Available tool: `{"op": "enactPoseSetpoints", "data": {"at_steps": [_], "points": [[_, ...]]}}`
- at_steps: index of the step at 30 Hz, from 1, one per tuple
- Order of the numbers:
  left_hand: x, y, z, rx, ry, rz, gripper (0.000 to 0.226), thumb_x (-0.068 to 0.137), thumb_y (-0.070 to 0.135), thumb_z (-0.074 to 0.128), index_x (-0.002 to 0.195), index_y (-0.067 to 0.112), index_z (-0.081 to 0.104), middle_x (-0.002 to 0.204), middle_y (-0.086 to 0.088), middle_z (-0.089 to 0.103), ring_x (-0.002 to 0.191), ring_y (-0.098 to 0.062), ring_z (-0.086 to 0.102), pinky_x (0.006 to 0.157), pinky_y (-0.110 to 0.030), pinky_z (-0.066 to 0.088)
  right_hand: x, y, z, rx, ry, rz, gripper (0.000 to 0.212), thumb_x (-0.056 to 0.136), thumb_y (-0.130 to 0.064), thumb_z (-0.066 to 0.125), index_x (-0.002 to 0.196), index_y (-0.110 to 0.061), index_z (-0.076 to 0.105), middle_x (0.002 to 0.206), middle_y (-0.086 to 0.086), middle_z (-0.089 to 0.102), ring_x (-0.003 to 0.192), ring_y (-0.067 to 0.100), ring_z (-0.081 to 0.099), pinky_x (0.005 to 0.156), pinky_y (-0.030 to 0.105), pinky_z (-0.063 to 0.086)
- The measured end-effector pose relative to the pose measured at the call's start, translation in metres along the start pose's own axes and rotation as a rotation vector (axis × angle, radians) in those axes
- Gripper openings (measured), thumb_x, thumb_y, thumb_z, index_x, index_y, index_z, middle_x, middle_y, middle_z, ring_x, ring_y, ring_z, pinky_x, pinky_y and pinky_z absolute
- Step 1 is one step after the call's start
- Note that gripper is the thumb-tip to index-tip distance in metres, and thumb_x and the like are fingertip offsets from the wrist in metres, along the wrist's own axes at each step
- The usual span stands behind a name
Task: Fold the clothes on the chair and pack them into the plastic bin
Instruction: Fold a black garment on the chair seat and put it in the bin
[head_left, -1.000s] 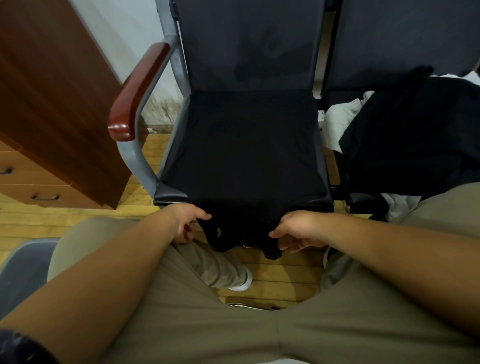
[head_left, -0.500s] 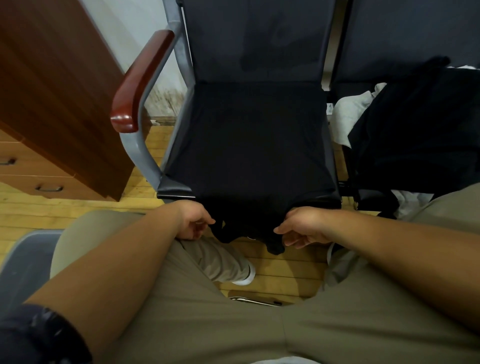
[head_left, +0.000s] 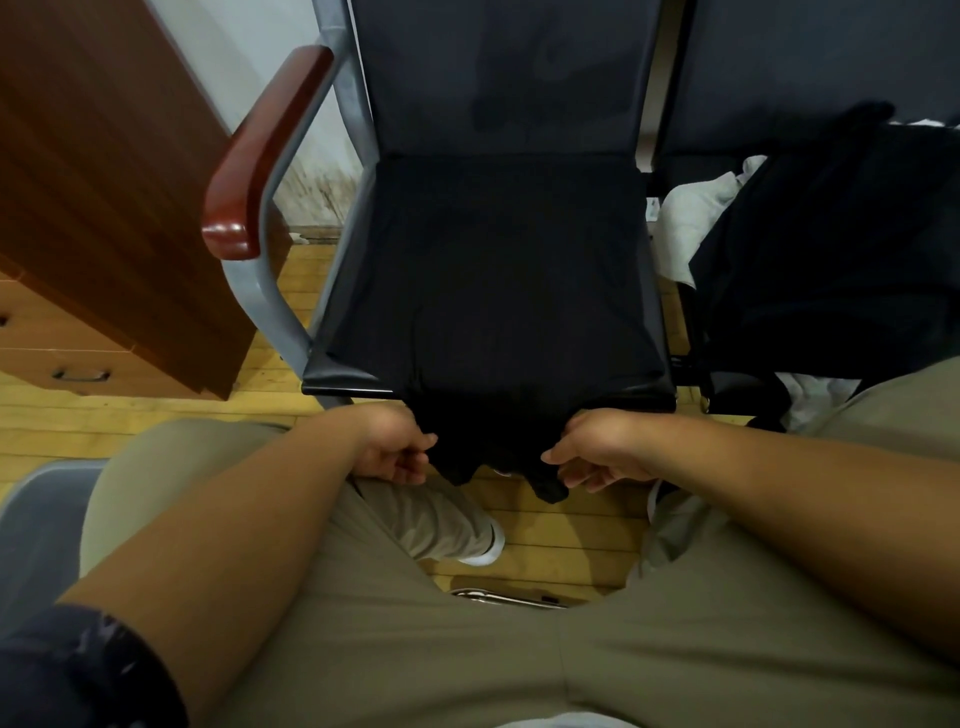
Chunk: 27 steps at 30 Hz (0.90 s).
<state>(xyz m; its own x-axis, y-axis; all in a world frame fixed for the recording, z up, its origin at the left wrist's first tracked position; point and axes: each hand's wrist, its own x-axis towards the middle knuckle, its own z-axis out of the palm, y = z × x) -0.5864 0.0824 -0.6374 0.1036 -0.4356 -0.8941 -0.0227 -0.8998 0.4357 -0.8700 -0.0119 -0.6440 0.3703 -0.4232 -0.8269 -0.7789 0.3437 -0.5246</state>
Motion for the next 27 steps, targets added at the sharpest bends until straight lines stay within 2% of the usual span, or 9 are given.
{"op": "enactPoseSetpoints", "data": {"at_steps": [8, 13, 15, 17, 20, 22, 24, 25, 27], "points": [[-0.002, -0.004, 0.000, 0.088, 0.111, 0.018, 0.029, 0.106, 0.012, 0.063, 0.134, 0.015, 0.058, 0.116, -0.005, 0.071, 0.086, -0.017, 0.075, 0.075, -0.035, 0.063, -0.009, -0.003, 0.001, -0.007, 0.026, 0.006, 0.032, 0.098, -0.021, 0.075, 0.128, -0.017, 0.063, 0.119, 0.010, 0.073, 0.104, 0.026, 0.073, 0.088, 0.041, 0.061], [-0.010, -0.005, -0.002, 0.149, 0.174, 0.020, 0.035, 0.103, 0.015, 0.068, 0.136, 0.012, 0.057, 0.114, -0.009, 0.073, 0.085, -0.020, 0.080, 0.067, -0.037, 0.064, -0.024, -0.007, 0.001, 0.017, 0.022, 0.007, 0.024, 0.095, -0.019, 0.078, 0.116, -0.018, 0.066, 0.120, 0.011, 0.073, 0.105, 0.027, 0.073, 0.093, 0.044, 0.061], [-0.021, -0.003, -0.004, 0.268, 0.244, 0.041, 0.032, 0.100, 0.021, 0.074, 0.128, 0.009, 0.065, 0.107, -0.012, 0.077, 0.083, -0.021, 0.079, 0.074, -0.040, 0.066, -0.034, -0.009, 0.000, 0.043, 0.028, -0.009, 0.022, 0.094, -0.017, 0.078, 0.113, -0.018, 0.067, 0.116, 0.010, 0.074, 0.103, 0.026, 0.074, 0.090, 0.042, 0.062], [-0.036, 0.002, -0.009, 0.469, 0.325, 0.109, 0.026, 0.095, 0.030, 0.079, 0.104, 0.007, 0.073, 0.091, -0.010, 0.078, 0.071, -0.023, 0.072, 0.071, -0.040, 0.064, -0.044, -0.011, -0.003, 0.060, 0.069, -0.018, 0.023, 0.094, -0.017, 0.079, 0.114, -0.015, 0.068, 0.112, 0.011, 0.076, 0.100, 0.026, 0.076, 0.088, 0.044, 0.064], [-0.060, 0.011, -0.018, 0.526, 0.396, 0.251, 0.037, 0.091, 0.039, 0.082, 0.074, 0.012, 0.064, 0.073, -0.007, 0.067, 0.069, -0.024, 0.064, 0.067, -0.031, 0.049, -0.065, -0.023, -0.011, -0.001, 0.141, -0.067, 0.018, 0.093, -0.019, 0.077, 0.108, -0.011, 0.072, 0.110, 0.013, 0.076, 0.101, 0.028, 0.075, 0.095, 0.046, 0.062], [-0.078, 0.018, -0.016, 0.321, 0.372, 0.344, 0.027, 0.089, 0.035, 0.085, 0.094, 0.016, 0.066, 0.085, -0.007, 0.070, 0.083, -0.023, 0.068, 0.072, -0.031, 0.051, -0.085, -0.040, -0.018, -0.043, 0.187, -0.109, 0.012, 0.097, -0.022, 0.072, 0.105, -0.012, 0.070, 0.111, 0.012, 0.075, 0.103, 0.025, 0.073, 0.099, 0.043, 0.060], [-0.093, 0.031, -0.014, 0.130, 0.349, 0.364, 0.057, 0.090, 0.029, 0.085, 0.137, 0.012, 0.059, 0.108, -0.011, 0.072, 0.095, -0.022, 0.070, 0.076, -0.030, 0.056, -0.105, -0.060, -0.027, -0.041, 0.247, -0.156, 0.007, 0.099, -0.024, 0.069, 0.096, -0.019, 0.064, 0.109, 0.011, 0.073, 0.105, 0.023, 0.072, 0.102, 0.042, 0.059], [-0.096, 0.040, -0.016, 0.107, 0.368, 0.377, 0.068, 0.090, 0.029, 0.085, 0.145, 0.005, 0.054, 0.111, -0.011, 0.071, 0.098, -0.022, 0.071, 0.081, -0.031, 0.058, -0.113, -0.070, -0.032, -0.021, 0.279, -0.174, 0.007, 0.099, -0.024, 0.067, 0.095, -0.021, 0.062, 0.108, 0.011, 0.073, 0.104, 0.023, 0.073, 0.102, 0.042, 0.059], [-0.101, 0.062, -0.025, 0.165, 0.412, 0.430, 0.062, 0.087, 0.037, 0.087, 0.131, -0.001, 0.065, 0.104, -0.016, 0.074, 0.099, -0.031, 0.073, 0.094, -0.040, 0.058, -0.119, -0.088, -0.046, 0.026, 0.343, -0.189, 0.008, 0.101, -0.024, 0.065, 0.106, -0.019, 0.066, 0.105, 0.010, 0.074, 0.099, 0.022, 0.074, 0.100, 0.042, 0.060]]}}
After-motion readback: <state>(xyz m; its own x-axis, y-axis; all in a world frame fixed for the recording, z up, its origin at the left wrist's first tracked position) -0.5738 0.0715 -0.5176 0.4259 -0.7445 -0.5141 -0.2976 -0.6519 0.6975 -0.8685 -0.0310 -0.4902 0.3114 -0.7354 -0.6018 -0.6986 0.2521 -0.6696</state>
